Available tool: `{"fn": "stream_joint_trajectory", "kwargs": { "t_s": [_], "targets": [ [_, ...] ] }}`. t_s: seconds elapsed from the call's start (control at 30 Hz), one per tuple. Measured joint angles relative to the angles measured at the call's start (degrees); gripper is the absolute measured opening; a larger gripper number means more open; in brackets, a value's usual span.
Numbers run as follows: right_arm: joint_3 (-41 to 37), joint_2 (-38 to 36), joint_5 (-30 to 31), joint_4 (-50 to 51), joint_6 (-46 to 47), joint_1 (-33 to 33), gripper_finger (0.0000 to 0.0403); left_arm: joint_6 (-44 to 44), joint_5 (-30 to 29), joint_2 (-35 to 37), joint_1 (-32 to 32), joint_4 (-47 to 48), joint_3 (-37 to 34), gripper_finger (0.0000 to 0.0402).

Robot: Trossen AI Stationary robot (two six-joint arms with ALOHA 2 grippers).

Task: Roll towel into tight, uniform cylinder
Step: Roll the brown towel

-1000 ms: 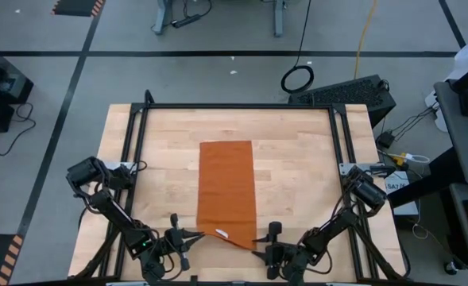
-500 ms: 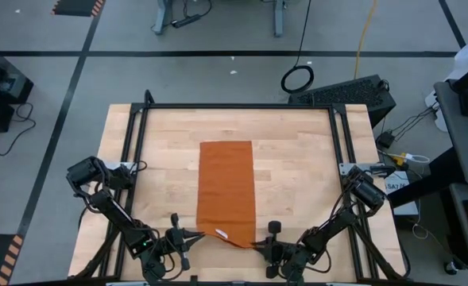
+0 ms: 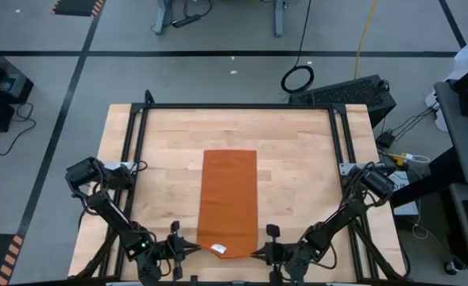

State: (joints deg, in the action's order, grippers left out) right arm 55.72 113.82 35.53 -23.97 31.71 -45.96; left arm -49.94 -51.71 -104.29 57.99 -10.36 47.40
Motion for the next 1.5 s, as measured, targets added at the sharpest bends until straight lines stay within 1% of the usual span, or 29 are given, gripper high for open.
{"fn": "stream_joint_trajectory", "kwargs": {
  "t_s": [0.13, 0.23, 0.33, 0.4, 0.5, 0.6, 0.7, 0.83, 1.17, 1.27, 1.37, 1.5],
  "targets": [
    [0.09, -1.36, -1.04, 1.20, 2.98, 0.52, 0.0002, -2.45, 1.42, 0.02, 0.78, 1.64, 0.00, 0.0017],
    [0.09, -1.52, -1.52, 1.88, 4.30, 1.79, 0.0003, -5.12, 1.51, 0.04, 0.76, 5.03, 0.00, 0.0017],
    [0.11, -1.60, -1.64, 5.38, 6.69, 3.64, 0.0003, -5.77, 1.29, 0.06, -0.02, 7.09, -0.04, 0.0017],
    [0.09, -1.60, -3.12, 8.07, 9.52, 4.87, 0.0003, -6.74, 1.38, 0.07, -0.78, 8.79, -0.04, 0.0017],
    [0.09, -1.60, -5.48, 9.58, 12.06, 6.21, 0.0003, -8.34, 2.39, 0.07, -1.49, 11.40, -0.04, 0.0017],
    [0.09, -1.60, -7.05, 9.72, 12.85, 6.64, 0.0003, -10.80, 3.62, 0.07, -2.04, 15.00, -0.04, 0.0017],
    [0.11, -1.60, -8.83, 9.51, 12.91, 6.46, 0.0003, -10.79, 3.72, 0.07, -2.26, 16.26, -0.04, 0.0018],
    [0.11, -1.60, -8.64, 9.26, 14.32, 5.65, 0.0003, -8.22, 3.45, 0.07, -2.22, 15.31, -0.04, 0.0018],
    [0.15, 0.18, -8.30, 9.20, 14.16, 5.78, 0.0004, -8.02, 3.22, -0.22, -3.46, 15.04, -0.02, 0.0018],
    [0.15, 0.18, -5.97, 9.15, 13.10, 5.71, 0.0005, -7.99, 3.63, -0.55, -4.11, 15.23, -0.02, 0.0018],
    [0.15, 0.18, -4.95, 9.26, 12.28, 5.42, 0.0018, -7.82, 4.62, -0.57, -4.53, 15.55, -0.02, 0.0018],
    [0.15, 0.18, -3.78, 9.96, 10.87, 5.26, 0.0064, -7.82, 4.83, -0.57, -5.10, 15.46, -0.02, 0.0018]
  ]
}}
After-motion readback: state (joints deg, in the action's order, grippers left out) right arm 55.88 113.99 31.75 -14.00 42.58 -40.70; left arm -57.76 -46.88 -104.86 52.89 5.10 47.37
